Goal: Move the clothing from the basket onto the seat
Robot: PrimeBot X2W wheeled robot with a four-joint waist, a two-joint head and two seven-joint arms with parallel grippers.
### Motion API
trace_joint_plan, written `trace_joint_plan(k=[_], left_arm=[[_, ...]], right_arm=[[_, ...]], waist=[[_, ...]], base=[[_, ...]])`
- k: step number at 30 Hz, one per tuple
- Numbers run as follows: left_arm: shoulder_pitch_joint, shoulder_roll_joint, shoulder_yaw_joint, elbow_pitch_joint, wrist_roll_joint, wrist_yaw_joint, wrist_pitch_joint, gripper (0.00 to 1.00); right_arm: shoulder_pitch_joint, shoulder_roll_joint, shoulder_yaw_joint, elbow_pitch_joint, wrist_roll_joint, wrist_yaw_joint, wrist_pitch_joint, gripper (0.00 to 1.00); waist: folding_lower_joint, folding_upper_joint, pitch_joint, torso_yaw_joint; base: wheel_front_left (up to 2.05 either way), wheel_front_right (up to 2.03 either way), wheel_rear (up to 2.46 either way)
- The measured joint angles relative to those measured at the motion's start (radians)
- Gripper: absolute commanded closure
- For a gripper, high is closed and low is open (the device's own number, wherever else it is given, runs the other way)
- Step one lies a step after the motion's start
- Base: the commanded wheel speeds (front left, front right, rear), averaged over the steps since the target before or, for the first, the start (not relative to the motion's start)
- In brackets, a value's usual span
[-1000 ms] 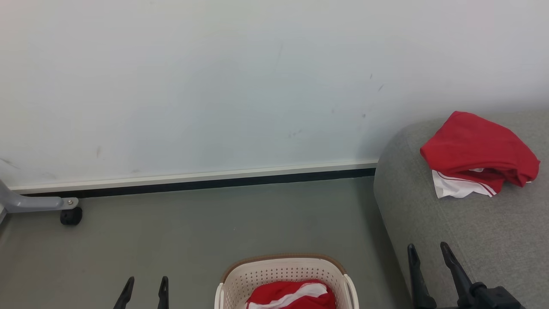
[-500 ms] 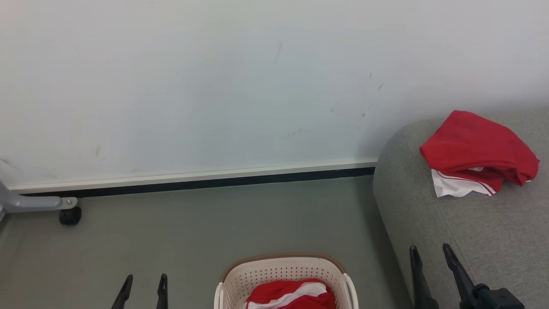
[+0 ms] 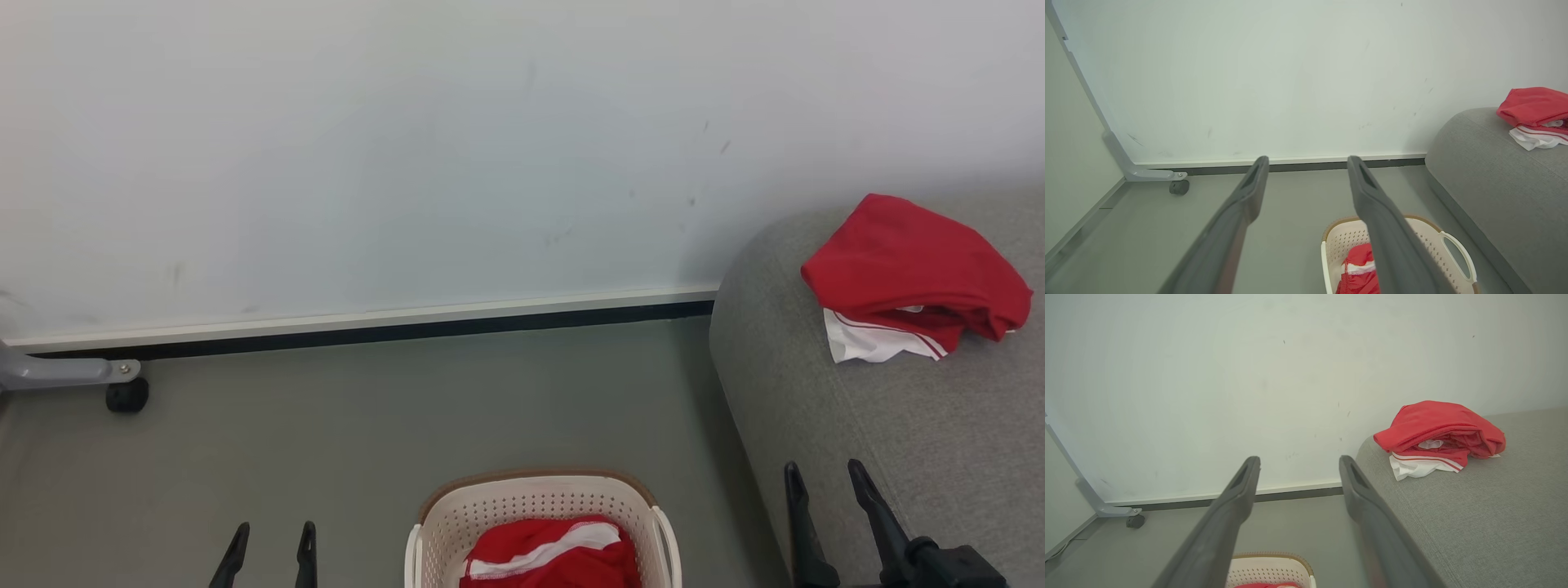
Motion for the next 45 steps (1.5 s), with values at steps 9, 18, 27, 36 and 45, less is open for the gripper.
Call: trace_joint_plan(k=[9,18,27,36,45], left_arm=[[-0.051,-0.001,-0.021,-0.02,0.03,0.0,0.007,0.0],[-0.198,-0.021,-0.088,0.014,0.069,-0.012,0.06,0.0],[-0.33,-0.049,-0.155,0.107,0.115,-0.044,0.118,0.0],[-0.473,-0.065,-0.213,0.215,0.174,-0.072,0.171,0.0],[-0.587,-0.086,-0.271,0.329,0.223,-0.108,0.215,0.0]], right_arm=[[-0.014,-0.001,-0.034,-0.035,-0.015,0.0,0.011,0.0],[-0.146,-0.001,-0.048,-0.045,-0.015,0.0,0.026,0.0],[-0.3,-0.001,-0.053,-0.066,-0.016,0.0,0.035,0.0],[-0.448,0.001,-0.058,-0.077,-0.017,0.008,0.044,0.0],[-0.582,0.017,-0.046,-0.08,-0.017,0.018,0.044,0.0]], waist=[[0.0,0.0,0.074,-0.009],[0.0002,0.0001,0.192,-0.02],[0.0003,0.0002,0.32,-0.048],[0.0003,0.0002,0.451,-0.088],[0.0002,0.0003,0.584,-0.133]], base=[[0.0,0.0,0.0],[0.0,0.0,0.0],[0.0,0.0,0.0],[0.0,0.0,0.0],[0.0,0.0,0.0]])
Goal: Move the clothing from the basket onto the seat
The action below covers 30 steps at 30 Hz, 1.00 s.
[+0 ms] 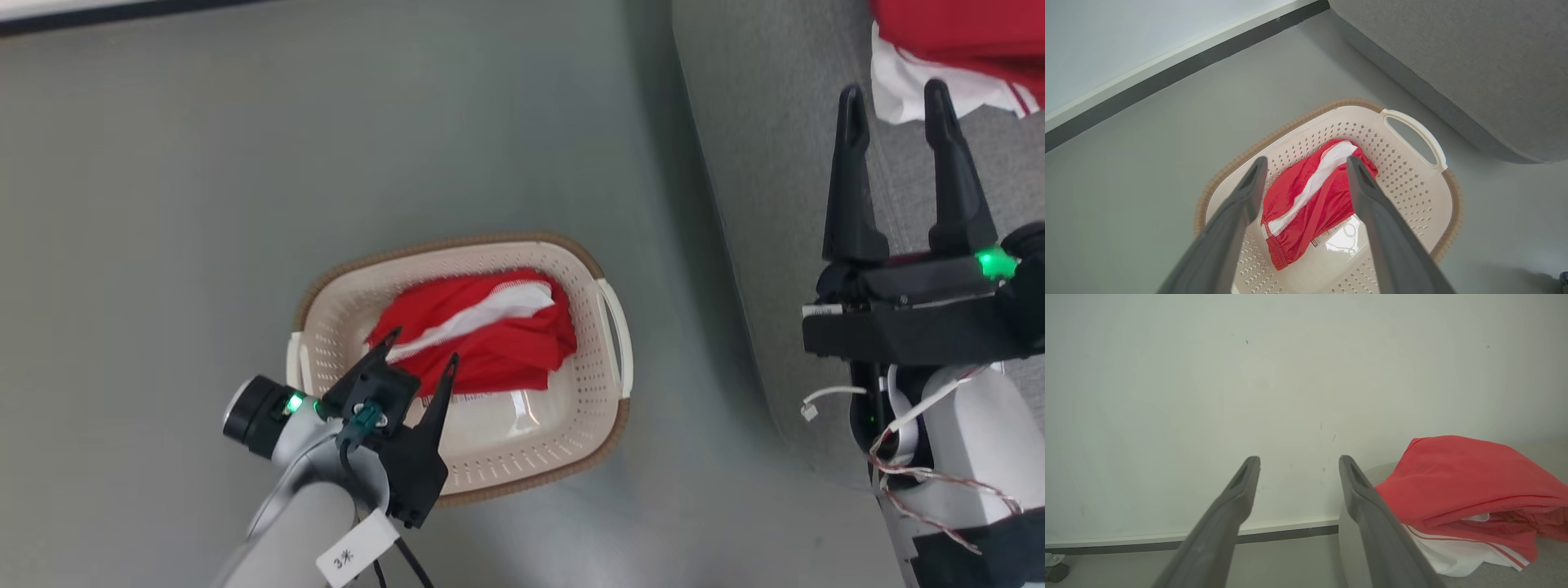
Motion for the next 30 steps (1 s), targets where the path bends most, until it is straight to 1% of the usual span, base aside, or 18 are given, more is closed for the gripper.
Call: trace_joint_plan(k=[1,3,6,8,17,21,22,30], left_arm=[[-0.015,0.0,-0.003,0.013,0.005,-0.001,0.009,0.0],[-0.046,0.002,-0.016,0.044,0.018,-0.018,0.027,0.0],[-0.084,0.007,-0.03,0.08,0.032,-0.027,0.052,0.0],[-0.115,0.011,-0.035,0.101,0.049,-0.044,0.061,0.0],[-0.224,0.032,-0.03,0.156,0.063,-0.06,0.077,0.0],[-0.273,0.038,-0.025,0.169,0.072,-0.061,0.077,0.0],[-0.273,0.038,-0.025,0.169,0.072,-0.061,0.077,0.0],[-0.333,0.067,-0.029,0.215,0.097,-0.069,0.075,0.0]], right_arm=[[-0.014,0.001,0.001,-0.001,0.0,0.001,0.0,0.0],[-0.04,0.003,0.002,-0.005,0.0,0.008,0.0,0.0],[-0.075,0.005,0.002,-0.017,0.0,0.01,-0.001,0.0],[-0.098,0.005,0.0,-0.018,0.0,0.01,-0.002,0.0],[-0.197,0.02,0.001,-0.045,0.0,0.017,-0.02,0.0],[-0.241,0.025,0.003,-0.058,0.001,0.017,-0.029,0.0],[-0.241,0.025,0.003,-0.058,0.001,0.017,-0.029,0.0],[-0.309,0.044,0.018,-0.045,0.006,0.026,-0.055,0.0]], waist=[[0.0,0.0,0.015,-0.005],[0.0,0.0,0.045,-0.015],[0.0,0.0,0.09,-0.029],[0.0,0.0,0.12,-0.039],[0.0,0.0,0.257,-0.074],[-0.0001,-0.0001,0.317,-0.088],[-0.0001,-0.0001,0.317,-0.088],[0.0,-0.0001,0.432,-0.121]], base=[[0.0,0.0,0.0],[0.0,0.0,0.0],[0.0,0.0,0.0],[0.0,0.0,0.0],[0.0,0.0,0.0],[0.0,0.0,0.0],[0.0,0.0,0.0],[0.0,0.0,0.0]])
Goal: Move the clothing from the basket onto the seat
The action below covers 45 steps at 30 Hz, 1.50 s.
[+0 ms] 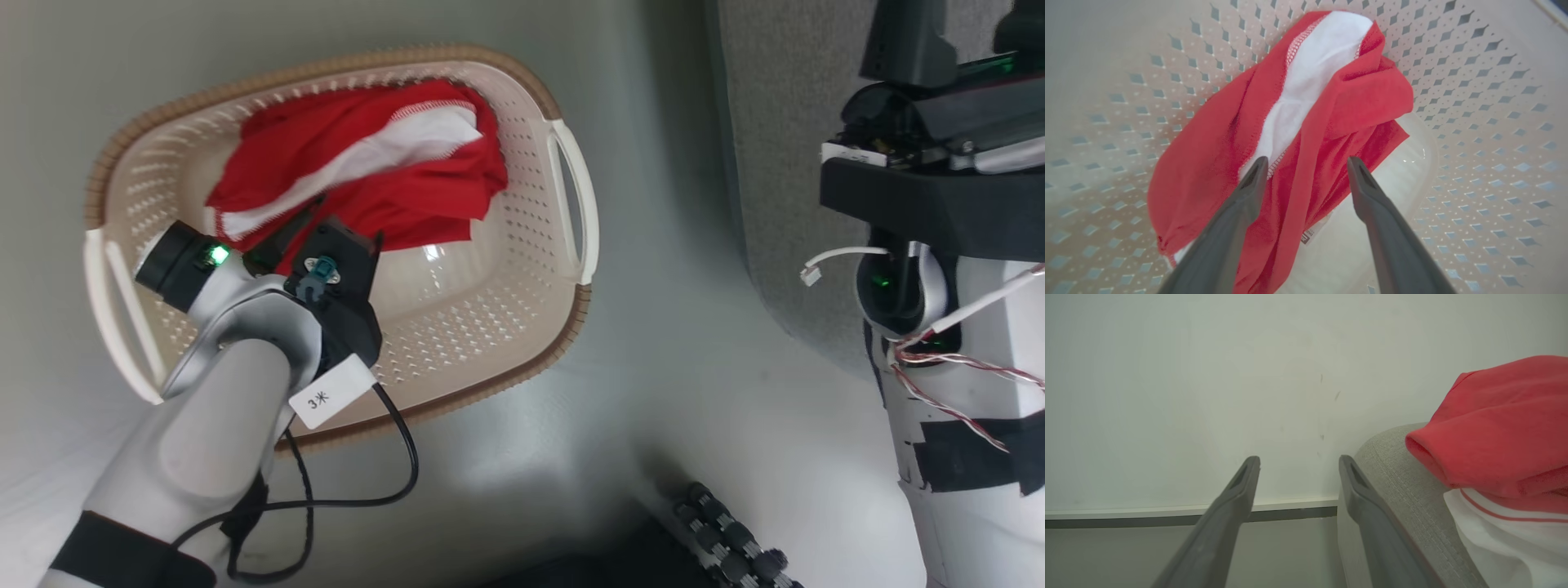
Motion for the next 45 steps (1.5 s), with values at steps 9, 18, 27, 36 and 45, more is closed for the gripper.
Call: trace_joint_plan(k=[9,18,27,36,45], left_arm=[[-0.032,0.045,0.01,0.053,0.019,0.001,-0.025,0.0],[-0.061,0.081,0.016,0.122,0.029,0.015,-0.025,0.0],[-0.091,0.095,0.016,0.172,0.044,0.032,-0.026,1.0],[-0.09,0.086,0.019,0.17,0.041,0.036,-0.106,1.0],[-0.081,0.029,0.029,0.135,0.012,0.041,-0.22,1.0]], right_arm=[[-0.028,0.016,0.028,0.054,0.033,0.009,-0.026,0.0],[-0.035,0.024,0.04,0.083,0.042,0.01,-0.035,0.0],[-0.035,0.027,0.048,0.101,0.044,0.01,-0.036,0.0],[-0.035,0.029,0.049,0.146,0.054,0.015,-0.044,0.0],[-0.035,0.03,0.04,0.205,0.049,0.026,-0.044,0.0]], waist=[[-0.0001,-0.0001,0.066,-0.073],[-0.0001,-0.0002,0.089,-0.129],[-0.0002,-0.0002,0.084,-0.146],[-0.0002,-0.0003,0.065,-0.15],[-0.0002,-0.0002,0.019,-0.124]], base=[[0.0,0.0,0.0],[0.0,0.0,0.0],[0.0,0.0,0.0],[0.0,0.0,0.0],[0.0,0.0,0.0]])
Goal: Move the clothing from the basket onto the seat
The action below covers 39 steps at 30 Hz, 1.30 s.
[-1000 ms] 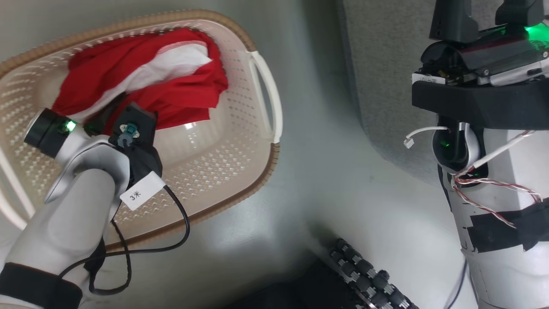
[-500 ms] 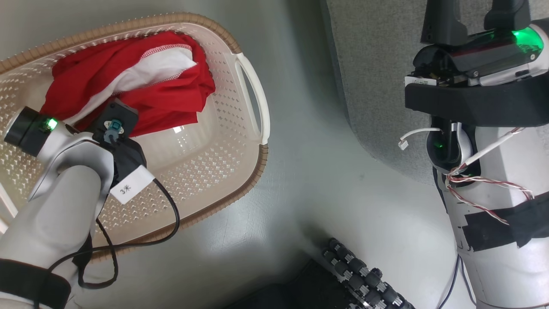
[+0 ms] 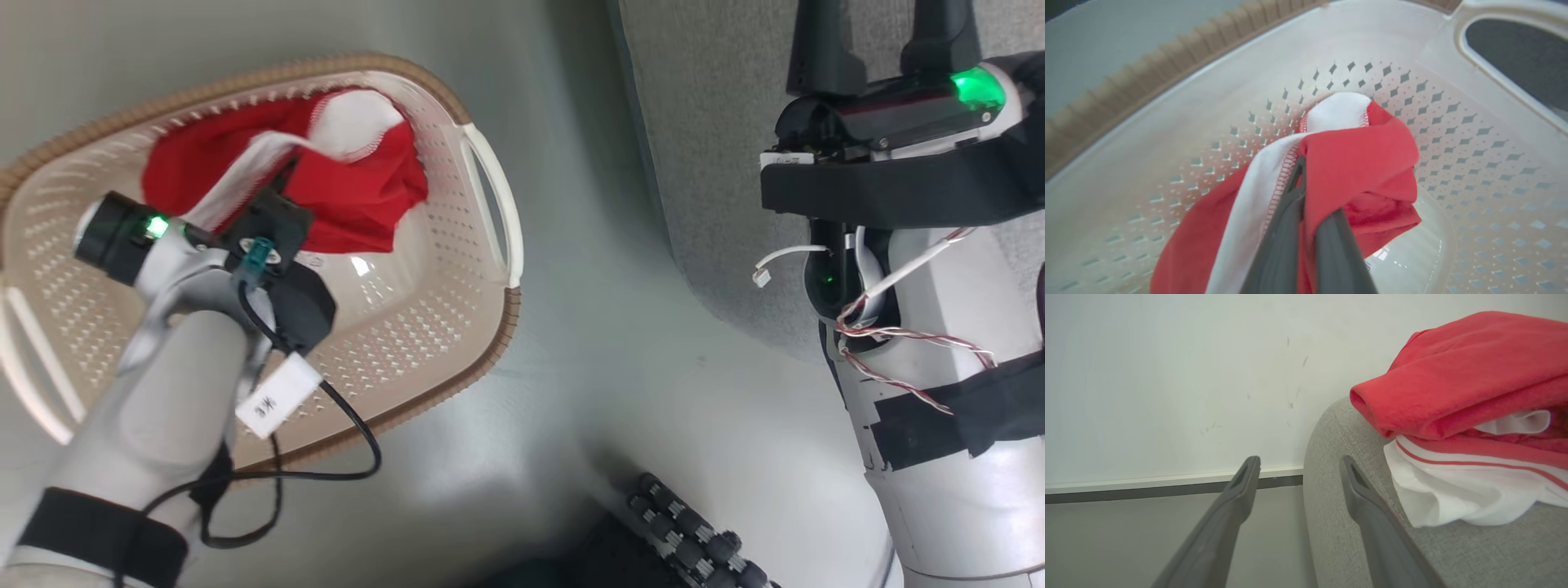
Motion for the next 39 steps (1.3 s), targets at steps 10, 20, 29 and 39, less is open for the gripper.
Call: trace_joint_plan(k=[10,20,29,39], left_arm=[[0.057,-0.085,0.032,-0.061,-0.065,0.002,-0.06,1.0],[0.12,-0.129,0.025,-0.146,-0.101,-0.014,-0.069,1.0],[0.155,-0.146,0.022,-0.214,-0.122,-0.039,-0.069,1.0],[0.162,-0.15,0.017,-0.262,-0.127,-0.059,-0.069,1.0]], right_arm=[[0.034,-0.014,-0.005,0.08,-0.022,0.018,0.0,0.0],[0.094,-0.033,-0.011,0.153,-0.036,0.031,0.0,0.0],[0.162,-0.046,-0.026,0.195,-0.039,0.035,0.0,0.0],[0.243,-0.051,-0.033,0.235,-0.047,0.037,0.0,0.0]], waist=[[-0.0001,0.0,-0.095,0.056],[-0.0001,0.0,-0.241,0.134],[-0.0002,-0.0001,-0.374,0.191],[-0.0002,0.0,-0.51,0.242]], base=[[0.0,0.0,0.0],[0.0,0.0,0.0],[0.0,0.0,0.0],[0.0,0.0,0.0]])
